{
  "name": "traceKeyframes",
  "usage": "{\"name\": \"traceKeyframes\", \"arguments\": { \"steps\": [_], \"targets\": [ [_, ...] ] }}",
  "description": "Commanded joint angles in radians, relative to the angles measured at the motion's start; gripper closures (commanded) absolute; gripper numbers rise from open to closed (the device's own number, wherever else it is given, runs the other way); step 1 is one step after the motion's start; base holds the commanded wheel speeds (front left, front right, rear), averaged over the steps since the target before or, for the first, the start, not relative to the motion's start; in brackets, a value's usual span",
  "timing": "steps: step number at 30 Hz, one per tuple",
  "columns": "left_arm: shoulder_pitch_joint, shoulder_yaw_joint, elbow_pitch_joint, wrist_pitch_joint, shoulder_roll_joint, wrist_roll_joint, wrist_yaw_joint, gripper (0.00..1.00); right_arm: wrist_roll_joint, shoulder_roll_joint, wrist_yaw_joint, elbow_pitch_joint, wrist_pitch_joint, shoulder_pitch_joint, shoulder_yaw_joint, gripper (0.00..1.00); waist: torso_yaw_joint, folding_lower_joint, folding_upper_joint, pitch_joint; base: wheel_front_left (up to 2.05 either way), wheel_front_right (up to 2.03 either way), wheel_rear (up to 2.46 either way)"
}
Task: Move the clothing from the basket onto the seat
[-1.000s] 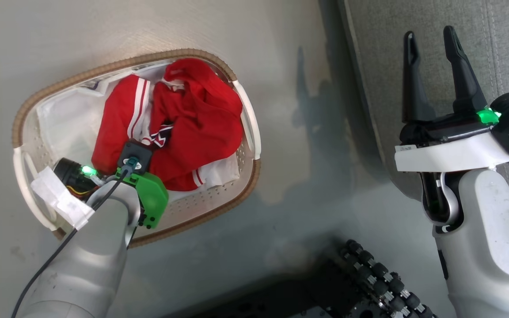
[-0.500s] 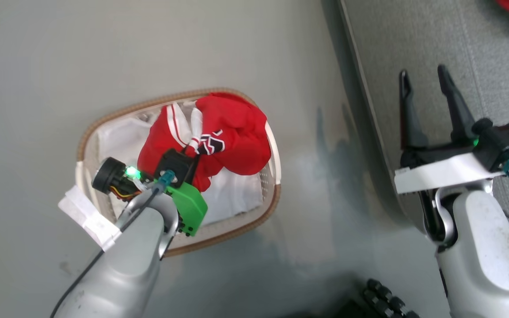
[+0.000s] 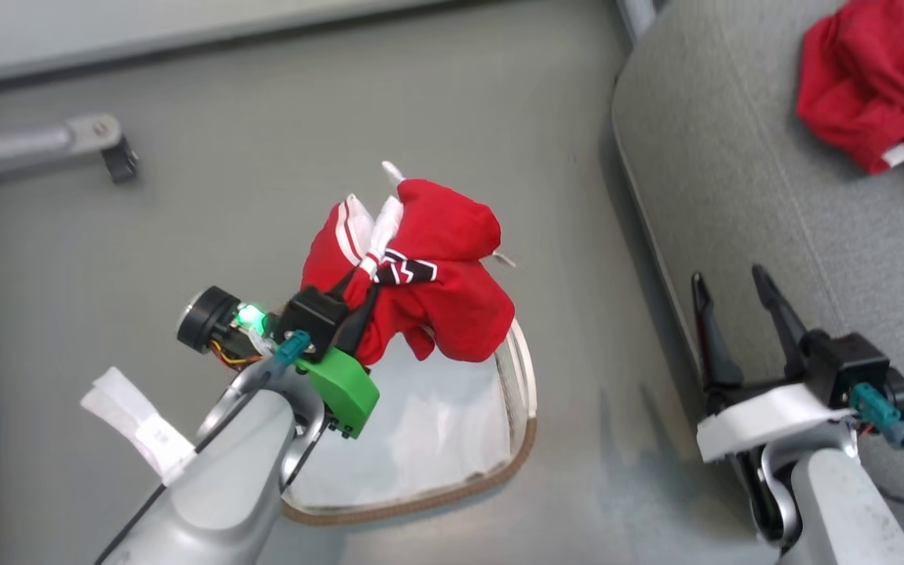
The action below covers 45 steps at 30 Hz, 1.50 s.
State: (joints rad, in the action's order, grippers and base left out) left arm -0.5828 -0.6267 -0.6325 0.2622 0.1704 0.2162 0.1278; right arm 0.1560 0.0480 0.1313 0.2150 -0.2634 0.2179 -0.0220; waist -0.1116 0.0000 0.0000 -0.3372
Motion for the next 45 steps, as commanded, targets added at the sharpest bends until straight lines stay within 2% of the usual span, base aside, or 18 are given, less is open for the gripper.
{"name": "traceKeyframes", "arguments": {
  "steps": [1,7,13,21,29,45],
  "targets": [
    [0.009,-0.007,0.018,0.004,0.013,0.013,0.004,1.00,-0.003,0.004,-0.001,0.004,-0.002,-0.030,-0.006,0.00,0.071,0.0000,0.0000,0.193,0.00,0.00,0.00],
    [-0.062,-0.053,0.111,-0.035,0.064,0.045,0.004,1.00,0.012,0.004,-0.001,-0.017,-0.002,-0.067,-0.052,0.00,0.081,0.0000,0.0000,0.277,0.00,0.00,0.00],
    [-0.165,-0.077,0.212,-0.108,0.101,0.070,0.004,1.00,0.002,0.004,-0.001,-0.037,-0.002,-0.061,-0.133,0.00,0.087,0.0000,0.0000,0.310,0.00,0.00,0.00],
    [-0.243,-0.081,0.282,-0.176,0.083,0.107,0.004,1.00,0.013,0.004,-0.001,-0.048,-0.002,0.007,-0.278,0.00,0.087,0.0000,0.0000,0.333,0.00,0.00,0.00],
    [-0.274,-0.100,0.307,-0.214,0.069,0.124,0.004,1.00,0.010,0.004,-0.001,-0.002,-0.002,0.078,-0.398,0.00,0.099,0.0000,0.0000,0.345,0.00,0.00,0.00],
    [-0.236,-0.140,0.355,-0.261,0.046,0.157,-0.004,1.00,-0.006,0.004,-0.001,0.084,-0.002,0.208,-0.473,0.00,0.140,0.0000,0.0000,0.359,0.00,0.00,0.00]
  ]
}}
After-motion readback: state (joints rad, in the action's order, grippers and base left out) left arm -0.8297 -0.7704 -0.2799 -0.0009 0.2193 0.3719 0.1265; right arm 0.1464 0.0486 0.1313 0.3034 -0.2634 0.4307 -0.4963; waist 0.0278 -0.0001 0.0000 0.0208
